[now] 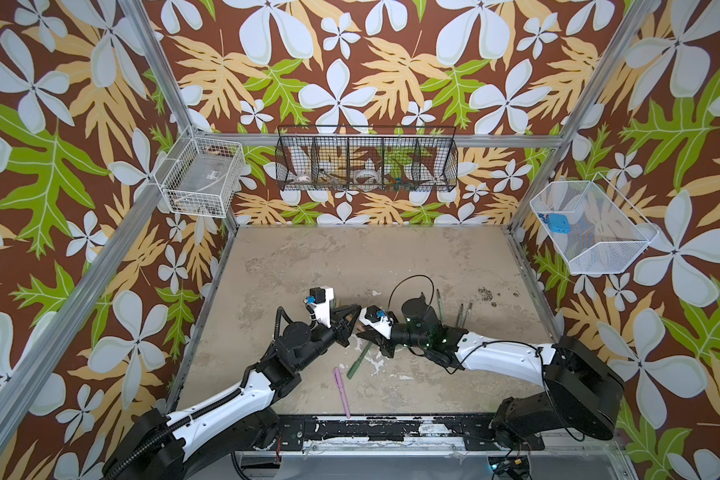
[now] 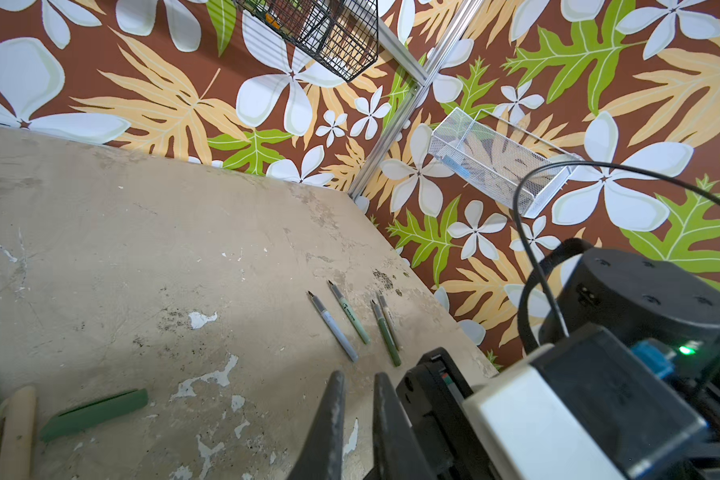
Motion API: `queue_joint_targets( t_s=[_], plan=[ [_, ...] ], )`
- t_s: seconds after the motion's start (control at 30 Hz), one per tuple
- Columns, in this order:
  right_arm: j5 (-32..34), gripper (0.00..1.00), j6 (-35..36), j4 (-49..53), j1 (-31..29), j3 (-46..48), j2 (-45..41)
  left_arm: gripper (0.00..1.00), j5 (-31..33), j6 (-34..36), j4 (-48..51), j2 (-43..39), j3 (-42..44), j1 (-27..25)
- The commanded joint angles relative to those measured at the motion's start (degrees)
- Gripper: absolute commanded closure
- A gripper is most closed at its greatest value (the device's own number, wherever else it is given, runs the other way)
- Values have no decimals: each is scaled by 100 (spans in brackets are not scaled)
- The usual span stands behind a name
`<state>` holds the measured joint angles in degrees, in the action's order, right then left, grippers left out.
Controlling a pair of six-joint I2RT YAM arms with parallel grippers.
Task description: Open the pen caps
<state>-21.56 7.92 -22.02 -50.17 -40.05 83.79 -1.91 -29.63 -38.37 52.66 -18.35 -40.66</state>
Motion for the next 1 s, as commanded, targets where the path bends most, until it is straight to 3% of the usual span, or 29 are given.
queue_joint_targets(
  t_s=[0.0,0.13,0.23,0.5,0.7,0.87,0.97],
  plan=[
    [1819,100,-16,1271,-234,11,138,100,469,28,-957,-38,-29,76],
    [2691,100,68,1311,-504,-72,312,100,457,-15,-947,-55,-22,118],
    [2648,100,78,1237,-524,-5,242,100,412,-55,-953,-84,-27,154],
    [11,100,-42,1392,90,-15,289,100,288,-131,-966,-107,-20,208],
    [-647,100,-48,1550,238,-114,478,100,262,-163,-969,-108,-23,232],
    [-1569,100,-67,1693,438,-145,670,100,203,-166,-978,-99,-23,249],
    [-1534,100,-130,1592,473,-112,657,100,193,-174,-970,-108,-31,259]
  ],
)
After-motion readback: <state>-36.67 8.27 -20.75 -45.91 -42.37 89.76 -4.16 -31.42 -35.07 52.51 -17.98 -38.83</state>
